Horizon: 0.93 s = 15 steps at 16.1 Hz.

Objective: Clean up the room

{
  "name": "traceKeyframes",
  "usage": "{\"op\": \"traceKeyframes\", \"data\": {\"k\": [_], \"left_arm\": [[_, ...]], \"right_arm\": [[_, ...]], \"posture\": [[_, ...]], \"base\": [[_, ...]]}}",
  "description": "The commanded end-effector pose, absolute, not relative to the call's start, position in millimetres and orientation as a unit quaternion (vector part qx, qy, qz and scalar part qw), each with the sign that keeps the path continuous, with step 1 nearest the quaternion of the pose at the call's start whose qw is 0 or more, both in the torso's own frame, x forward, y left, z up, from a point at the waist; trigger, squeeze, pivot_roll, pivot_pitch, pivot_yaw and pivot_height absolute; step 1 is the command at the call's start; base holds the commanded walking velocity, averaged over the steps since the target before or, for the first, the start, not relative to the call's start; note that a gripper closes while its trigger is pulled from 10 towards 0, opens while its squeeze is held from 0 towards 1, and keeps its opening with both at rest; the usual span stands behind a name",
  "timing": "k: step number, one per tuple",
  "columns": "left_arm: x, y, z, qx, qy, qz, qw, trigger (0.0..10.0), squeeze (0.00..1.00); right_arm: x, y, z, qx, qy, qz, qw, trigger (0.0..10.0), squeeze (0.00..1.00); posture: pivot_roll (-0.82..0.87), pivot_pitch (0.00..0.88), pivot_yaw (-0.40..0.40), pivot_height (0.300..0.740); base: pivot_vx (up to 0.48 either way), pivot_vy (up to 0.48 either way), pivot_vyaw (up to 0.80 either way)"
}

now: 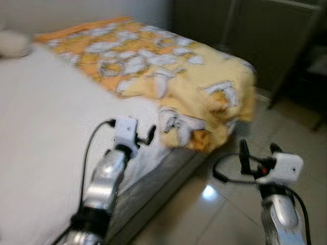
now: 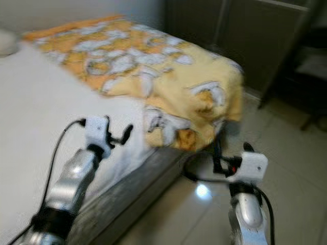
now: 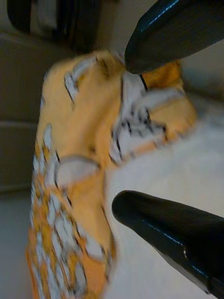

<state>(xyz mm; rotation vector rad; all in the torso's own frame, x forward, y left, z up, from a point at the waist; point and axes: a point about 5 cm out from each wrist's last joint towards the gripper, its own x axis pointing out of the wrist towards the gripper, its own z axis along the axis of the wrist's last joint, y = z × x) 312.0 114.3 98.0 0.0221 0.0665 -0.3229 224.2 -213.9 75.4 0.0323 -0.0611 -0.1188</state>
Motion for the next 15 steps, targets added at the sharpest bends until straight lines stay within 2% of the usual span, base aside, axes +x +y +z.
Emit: {"op": "traceKeyframes", "data": {"k": [1,4,8,12,13,15], "left_arm": [[314.2,109.4,100.4,0.005,0.027,-0.165,0.986,10.0,0.0],[314.9,105.1,97.3,-0.024,0.045,-0.174,0.983,10.0,0.0],[314.7,102.0,95.5,-0.011,0.047,-0.178,0.983,10.0,0.0],[319.0,112.1,81.7,0.01,0.09,-0.143,0.986,10.0,0.0],[323.7,126.4,63.8,0.047,0.143,-0.097,0.984,10.0,0.0],[327.8,134.2,55.0,0.068,0.17,-0.069,0.981,10.0,0.0]], "right_arm": [[229.2,-212.6,84.6,0.017,-0.052,-0.058,0.997,10.0,0.0],[225.7,-215.7,84.5,0.022,-0.058,-0.071,0.996,10.0,0.0],[223.9,-214.5,79.5,-0.003,-0.039,-0.07,0.997,10.0,0.0],[224.2,-215.9,81.7,-0.009,-0.041,-0.068,0.997,10.0,0.0],[224.2,-213.5,84.5,-0.011,-0.041,-0.047,0.998,10.0,0.0],[223.7,-206.8,83.5,-0.022,-0.023,0.006,0.999,10.0,0.0]], "posture": [[-0.17,0.0,0.037,0.74],[-0.18,0.0,0.047,0.74],[-0.19,0.0,0.051,0.736],[-0.19,0.0,0.047,0.736],[-0.19,0.0,0.029,0.736],[-0.21,0.0,0.001,0.736]], "base": [[0.48,0.0,-0.52],[0.48,0.0,-0.52],[0.48,0.0,-0.38],[0.0,0.0,0.0],[0.0,0.0,0.0],[0.0,0.0,0.0]]}}
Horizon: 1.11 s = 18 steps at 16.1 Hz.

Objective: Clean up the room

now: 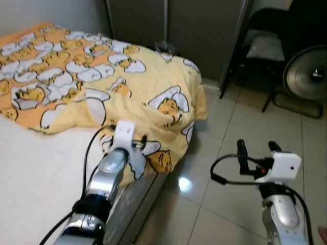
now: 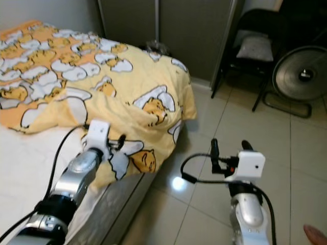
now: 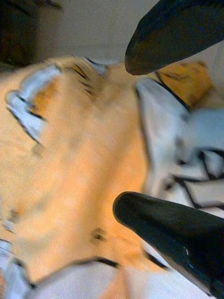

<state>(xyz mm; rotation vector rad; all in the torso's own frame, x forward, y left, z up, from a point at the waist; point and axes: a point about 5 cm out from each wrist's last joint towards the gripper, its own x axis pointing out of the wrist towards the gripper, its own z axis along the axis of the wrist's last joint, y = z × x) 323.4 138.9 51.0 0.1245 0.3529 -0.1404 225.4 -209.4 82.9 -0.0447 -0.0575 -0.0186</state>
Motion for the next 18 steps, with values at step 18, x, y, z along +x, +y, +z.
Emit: {"op": "traceKeyframes", "data": {"k": [18], "left_arm": [[320.0,147.6,32.1,0.059,0.226,-0.024,0.972,10.0,0.0]], "right_arm": [[214.4,-204.7,62.9,-0.026,0.076,0.108,0.991,10.0,0.1]], "posture": [[-0.22,0.009,-0.005,0.74]], "base": [[0.0,0.0,0.27]]}}
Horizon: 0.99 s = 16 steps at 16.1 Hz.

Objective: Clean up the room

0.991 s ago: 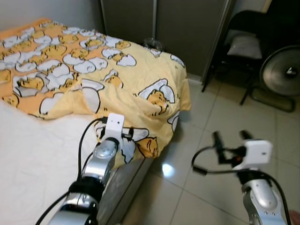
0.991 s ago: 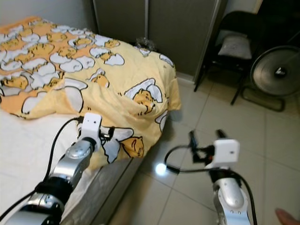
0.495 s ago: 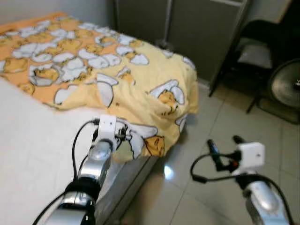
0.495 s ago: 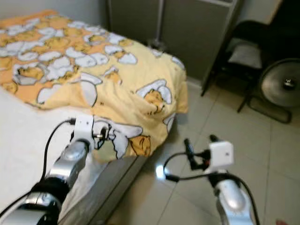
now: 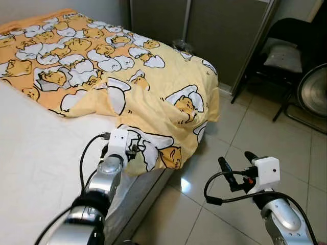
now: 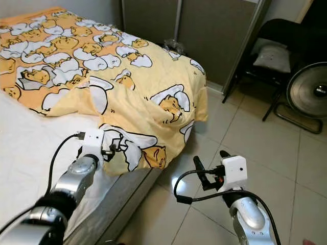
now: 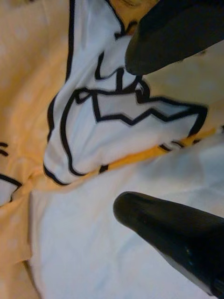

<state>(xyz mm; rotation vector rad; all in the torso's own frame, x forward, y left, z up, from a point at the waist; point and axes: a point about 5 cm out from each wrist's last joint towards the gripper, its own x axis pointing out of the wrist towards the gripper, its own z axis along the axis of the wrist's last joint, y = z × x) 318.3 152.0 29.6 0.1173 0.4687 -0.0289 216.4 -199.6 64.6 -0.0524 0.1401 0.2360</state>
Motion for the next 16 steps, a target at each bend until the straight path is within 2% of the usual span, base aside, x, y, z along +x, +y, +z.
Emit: {"op": "traceKeyframes", "data": {"k": [1,2,3,4,6,7,9,11,12,14,16], "left_arm": [[313.6,143.6,27.0,0.041,0.232,-0.029,0.971,10.0,0.0],[310.0,142.2,24.0,0.035,0.237,-0.029,0.97,10.0,0.0],[302.7,139.5,17.9,0.031,0.247,-0.037,0.968,10.0,0.0],[300.9,138.2,16.3,0.03,0.249,-0.044,0.967,10.0,0.0],[297.6,134.5,11.8,0.024,0.263,-0.068,0.962,10.0,0.0],[296.9,133.0,9.7,0.025,0.274,-0.078,0.958,10.0,0.0],[295.5,131.5,6.3,0.031,0.287,-0.08,0.954,10.0,0.0],[291.5,122.9,-2.7,0.037,0.312,-0.09,0.945,10.0,0.0],[291.0,119.2,-5.2,0.043,0.322,-0.091,0.942,10.0,0.0],[299.4,103.8,-0.6,0.087,0.315,-0.079,0.942,10.0,0.0],[309.2,93.0,9.7,0.091,0.296,-0.052,0.949,10.0,0.0]], "right_arm": [[213.2,-203.9,62.1,-0.022,0.078,0.11,0.991,10.0,0.11],[212.7,-202.9,61.5,-0.017,0.079,0.112,0.991,10.0,0.11],[210.9,-198.7,59.1,-0.006,0.083,0.121,0.989,10.0,0.16],[210.4,-197.4,58.4,-0.005,0.084,0.125,0.989,10.0,0.16],[209.9,-195.7,56.7,-0.002,0.091,0.136,0.987,10.0,0.25],[211.8,-196.7,56.0,-0.002,0.094,0.14,0.986,10.0,0.26],[214.1,-198.7,55.1,-0.002,0.099,0.135,0.986,10.0,0.24],[215.2,-197.9,56.2,0.002,0.097,0.131,0.987,10.0,0.14],[215.2,-197.3,57.0,0.003,0.095,0.132,0.987,10.0,0.14],[209.6,-197.3,62.3,-0.001,0.093,0.136,0.986,10.0,0.12],[194.3,-202.2,65.2,-0.011,0.107,0.141,0.984,10.0,0.12]], "posture": [[-0.22,0.006,-0.004,0.74],[-0.21,0.004,-0.006,0.74],[-0.21,0.003,-0.011,0.74],[-0.21,0.004,-0.014,0.74],[-0.2,0.005,-0.024,0.74],[-0.19,0.003,-0.03,0.74],[-0.19,0.003,-0.037,0.74],[-0.19,0.006,-0.05,0.74],[-0.19,0.008,-0.054,0.74],[-0.24,0.056,-0.09,0.74],[-0.28,0.106,-0.119,0.74]], "base": [[0.0,0.0,0.45],[0.0,0.0,0.44],[0.0,0.0,0.44],[0.0,0.0,0.44],[0.0,0.0,0.42],[0.0,0.0,0.41],[0.0,0.0,0.41],[0.0,0.0,0.0],[0.0,0.0,0.0],[0.0,0.0,0.0],[0.0,0.0,0.0]]}}
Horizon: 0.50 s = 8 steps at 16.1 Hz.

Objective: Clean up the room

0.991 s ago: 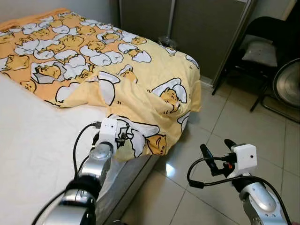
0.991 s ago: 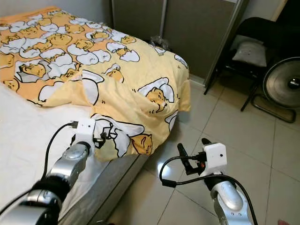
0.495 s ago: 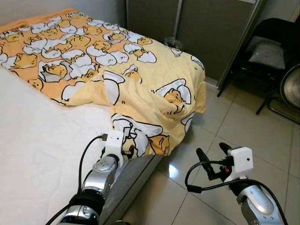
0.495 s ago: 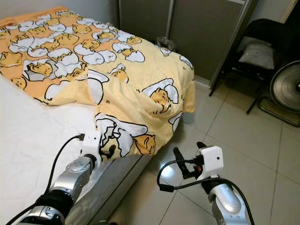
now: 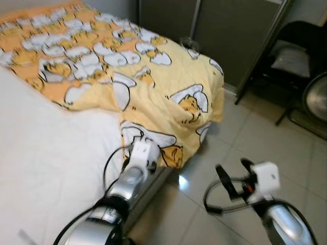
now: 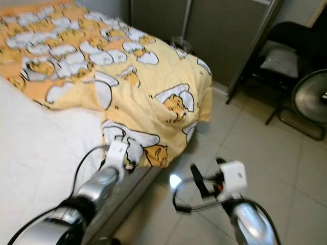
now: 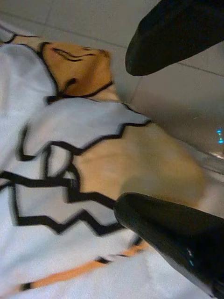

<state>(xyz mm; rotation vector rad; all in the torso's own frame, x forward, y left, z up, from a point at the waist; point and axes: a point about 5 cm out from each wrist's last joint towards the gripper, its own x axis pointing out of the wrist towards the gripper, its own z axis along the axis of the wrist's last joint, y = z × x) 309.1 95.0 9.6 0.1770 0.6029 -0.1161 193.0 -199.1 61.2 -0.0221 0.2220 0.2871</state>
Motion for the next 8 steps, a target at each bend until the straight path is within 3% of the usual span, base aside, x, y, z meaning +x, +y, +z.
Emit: {"op": "traceKeyframes", "data": {"k": [1,5,8], "left_arm": [[313.3,91.4,14.1,0.092,0.288,-0.034,0.952,10.0,0.0],[323.0,103.5,24.7,0.085,0.259,0.029,0.962,10.0,0.0],[319.7,138.4,20.3,0.114,0.249,0.083,0.958,10.0,0.0]], "right_arm": [[184.6,-204.5,67.5,-0.014,0.115,0.143,0.983,10.0,0.12],[165.6,-206.7,68.7,-0.016,0.134,0.137,0.981,10.0,0.13],[170.8,-200.2,69.6,-0.004,0.124,0.125,0.984,10.0,0.13]], "posture": [[-0.31,0.133,-0.129,0.74],[-0.33,0.154,-0.117,0.74],[-0.31,0.125,-0.069,0.74]], "base": [[0.0,0.0,0.0],[0.0,0.0,0.0],[0.0,0.0,0.0]]}}
